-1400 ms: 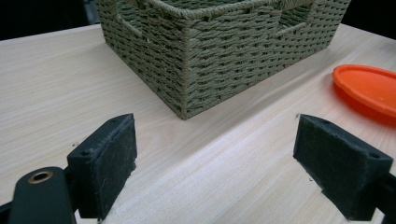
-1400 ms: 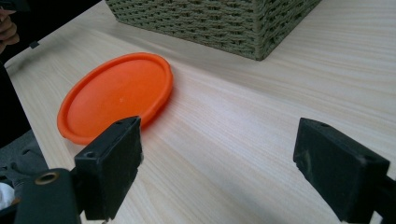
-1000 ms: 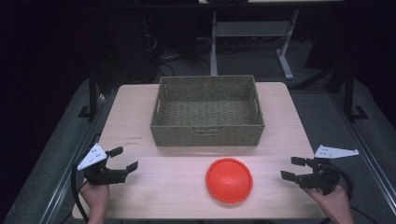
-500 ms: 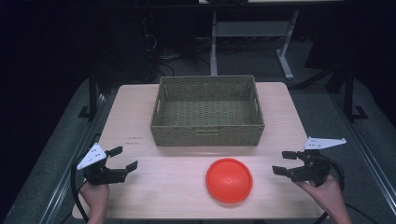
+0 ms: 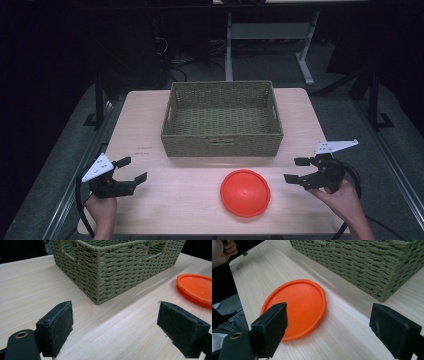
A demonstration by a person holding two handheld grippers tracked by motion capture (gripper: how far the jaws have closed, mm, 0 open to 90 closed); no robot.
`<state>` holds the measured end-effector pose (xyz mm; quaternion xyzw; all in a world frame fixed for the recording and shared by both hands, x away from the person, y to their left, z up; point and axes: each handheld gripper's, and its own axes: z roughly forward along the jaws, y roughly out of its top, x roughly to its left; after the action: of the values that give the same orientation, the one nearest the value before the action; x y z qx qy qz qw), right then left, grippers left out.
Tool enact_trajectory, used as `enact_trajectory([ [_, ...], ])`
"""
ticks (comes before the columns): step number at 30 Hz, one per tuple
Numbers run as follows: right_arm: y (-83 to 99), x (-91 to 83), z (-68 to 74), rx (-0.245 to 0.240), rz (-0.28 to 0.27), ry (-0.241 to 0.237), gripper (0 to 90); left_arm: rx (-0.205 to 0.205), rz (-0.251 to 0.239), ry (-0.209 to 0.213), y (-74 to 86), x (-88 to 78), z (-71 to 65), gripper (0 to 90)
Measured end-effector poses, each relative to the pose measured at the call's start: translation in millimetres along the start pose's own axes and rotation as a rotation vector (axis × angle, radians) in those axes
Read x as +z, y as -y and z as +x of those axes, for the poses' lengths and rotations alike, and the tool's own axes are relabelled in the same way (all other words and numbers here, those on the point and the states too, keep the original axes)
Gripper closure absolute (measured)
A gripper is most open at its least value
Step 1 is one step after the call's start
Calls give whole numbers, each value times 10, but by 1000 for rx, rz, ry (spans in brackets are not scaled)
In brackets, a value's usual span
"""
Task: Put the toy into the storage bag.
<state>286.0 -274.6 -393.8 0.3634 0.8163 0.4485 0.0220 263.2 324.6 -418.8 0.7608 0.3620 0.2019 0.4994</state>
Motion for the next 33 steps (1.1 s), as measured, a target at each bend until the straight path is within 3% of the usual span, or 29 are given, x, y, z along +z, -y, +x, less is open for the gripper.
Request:
enact_trajectory([
  [17, -243, 195, 73, -14, 72, -29, 141, 0, -2, -2, -1, -4, 2, 126],
  [33, -324, 441, 66, 16, 146, -47, 149, -1, -2, -1, 1, -3, -1, 126],
])
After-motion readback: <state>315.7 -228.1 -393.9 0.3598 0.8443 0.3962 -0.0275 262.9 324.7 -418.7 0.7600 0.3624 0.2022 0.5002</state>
